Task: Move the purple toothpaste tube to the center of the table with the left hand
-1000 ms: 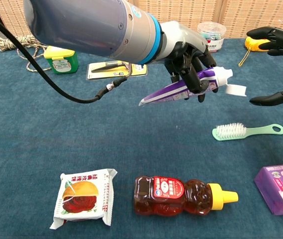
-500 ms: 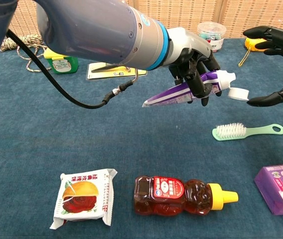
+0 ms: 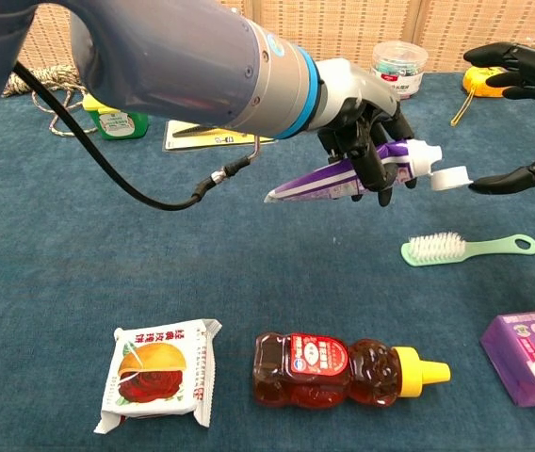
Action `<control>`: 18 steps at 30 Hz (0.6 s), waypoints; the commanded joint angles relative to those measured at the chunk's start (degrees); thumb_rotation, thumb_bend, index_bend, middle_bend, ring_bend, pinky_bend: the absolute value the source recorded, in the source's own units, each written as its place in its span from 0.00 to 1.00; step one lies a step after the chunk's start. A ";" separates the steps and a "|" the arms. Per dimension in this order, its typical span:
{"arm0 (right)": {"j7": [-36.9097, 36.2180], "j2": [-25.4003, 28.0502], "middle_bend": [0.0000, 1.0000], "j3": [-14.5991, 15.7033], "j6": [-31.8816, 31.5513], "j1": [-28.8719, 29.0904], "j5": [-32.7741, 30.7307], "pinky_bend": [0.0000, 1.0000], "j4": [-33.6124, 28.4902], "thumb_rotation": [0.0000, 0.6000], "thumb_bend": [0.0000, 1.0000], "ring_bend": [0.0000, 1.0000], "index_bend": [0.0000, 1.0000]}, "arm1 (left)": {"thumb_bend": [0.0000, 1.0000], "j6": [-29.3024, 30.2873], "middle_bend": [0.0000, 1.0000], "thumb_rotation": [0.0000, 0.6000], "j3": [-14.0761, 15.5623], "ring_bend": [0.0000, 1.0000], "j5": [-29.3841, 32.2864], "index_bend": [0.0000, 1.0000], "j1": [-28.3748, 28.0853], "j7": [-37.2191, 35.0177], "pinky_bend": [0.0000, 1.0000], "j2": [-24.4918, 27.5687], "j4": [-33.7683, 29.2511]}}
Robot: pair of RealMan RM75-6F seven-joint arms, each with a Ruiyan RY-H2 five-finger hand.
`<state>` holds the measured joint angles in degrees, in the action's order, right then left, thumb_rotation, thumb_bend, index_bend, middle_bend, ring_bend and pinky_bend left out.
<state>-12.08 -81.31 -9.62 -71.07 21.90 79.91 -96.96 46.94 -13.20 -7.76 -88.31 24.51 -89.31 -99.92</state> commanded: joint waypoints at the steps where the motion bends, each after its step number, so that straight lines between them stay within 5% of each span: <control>1: -0.05 0.05 0.00 -0.04 0.05 0.04 -0.06 0.00 0.01 1.00 0.00 0.00 0.00 | 1.00 0.08 0.45 1.00 0.17 0.46 0.08 0.46 0.00 0.23 0.45 0.15 -0.29; 18: -0.26 0.62 0.00 -0.61 1.00 0.71 -1.05 0.00 0.96 1.00 0.00 0.00 0.00 | 1.00 -0.29 0.45 1.00 0.94 0.46 -0.24 0.46 0.77 0.54 0.45 1.42 -1.32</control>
<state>-12.30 -80.74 -10.22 -70.06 22.63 78.89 -96.03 46.72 -12.41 -7.87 -87.71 25.05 -88.16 -101.00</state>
